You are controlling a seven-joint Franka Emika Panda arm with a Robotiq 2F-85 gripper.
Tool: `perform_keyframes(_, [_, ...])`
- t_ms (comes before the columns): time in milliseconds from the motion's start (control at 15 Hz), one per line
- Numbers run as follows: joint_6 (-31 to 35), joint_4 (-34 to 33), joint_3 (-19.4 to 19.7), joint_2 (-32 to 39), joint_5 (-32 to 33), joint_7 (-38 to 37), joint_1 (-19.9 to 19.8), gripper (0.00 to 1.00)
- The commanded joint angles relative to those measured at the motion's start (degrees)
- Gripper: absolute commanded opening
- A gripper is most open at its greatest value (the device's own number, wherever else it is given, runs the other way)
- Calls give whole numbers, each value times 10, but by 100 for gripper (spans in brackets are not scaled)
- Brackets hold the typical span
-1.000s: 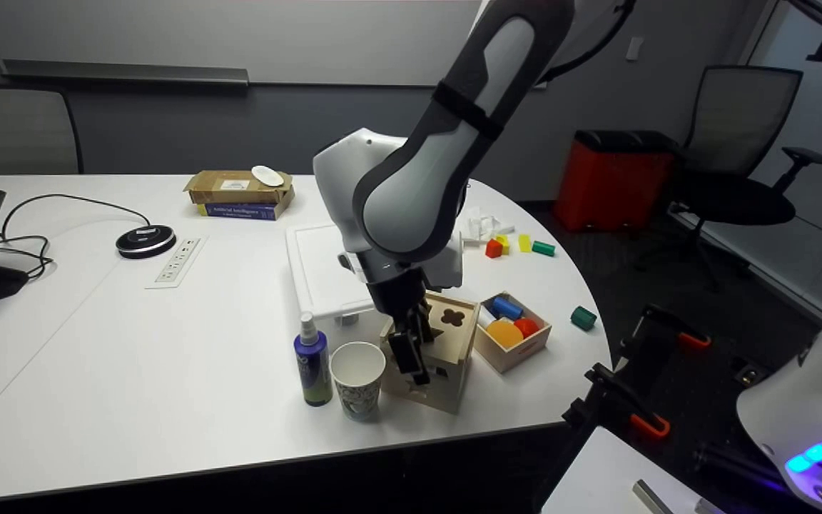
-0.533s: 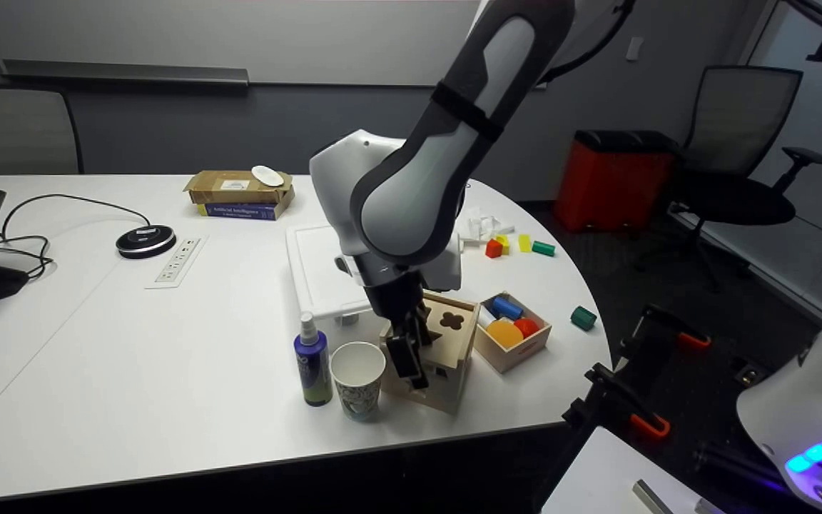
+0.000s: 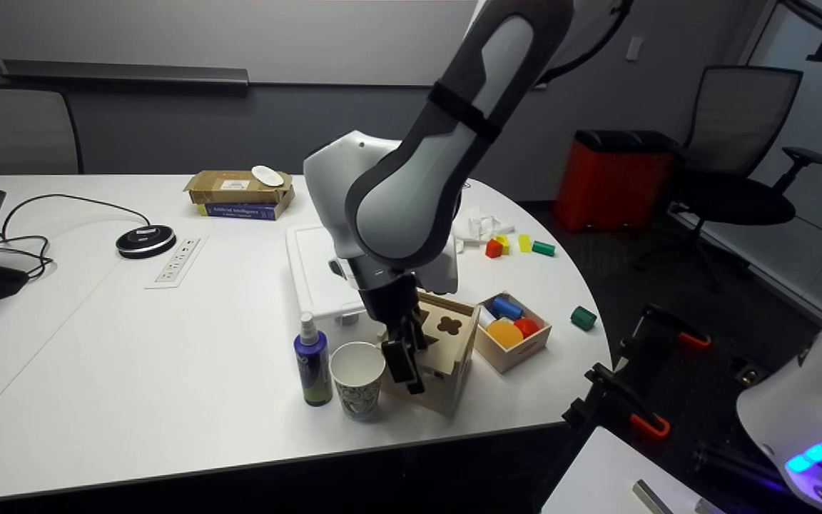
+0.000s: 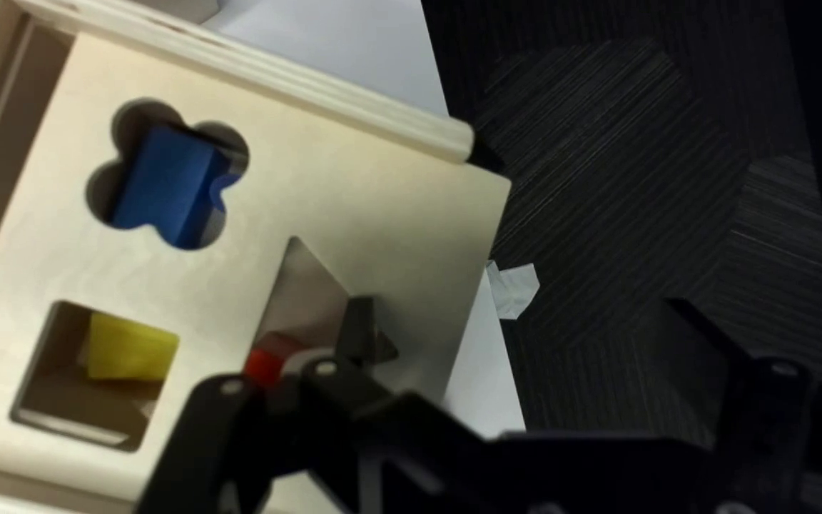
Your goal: Open the top of the toy box
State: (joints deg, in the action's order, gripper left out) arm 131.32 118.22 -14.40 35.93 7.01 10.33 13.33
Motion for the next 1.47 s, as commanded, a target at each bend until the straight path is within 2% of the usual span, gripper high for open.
perform_keyframes(0, [-1, -11, -6, 7, -4, 22, 2, 100])
perform_keyframes(867, [-7, -12, -32, 7, -12, 44, 3, 100])
perform_keyframes(1400, [-13, -16, -55, 8, -37, 83, -3, 100])
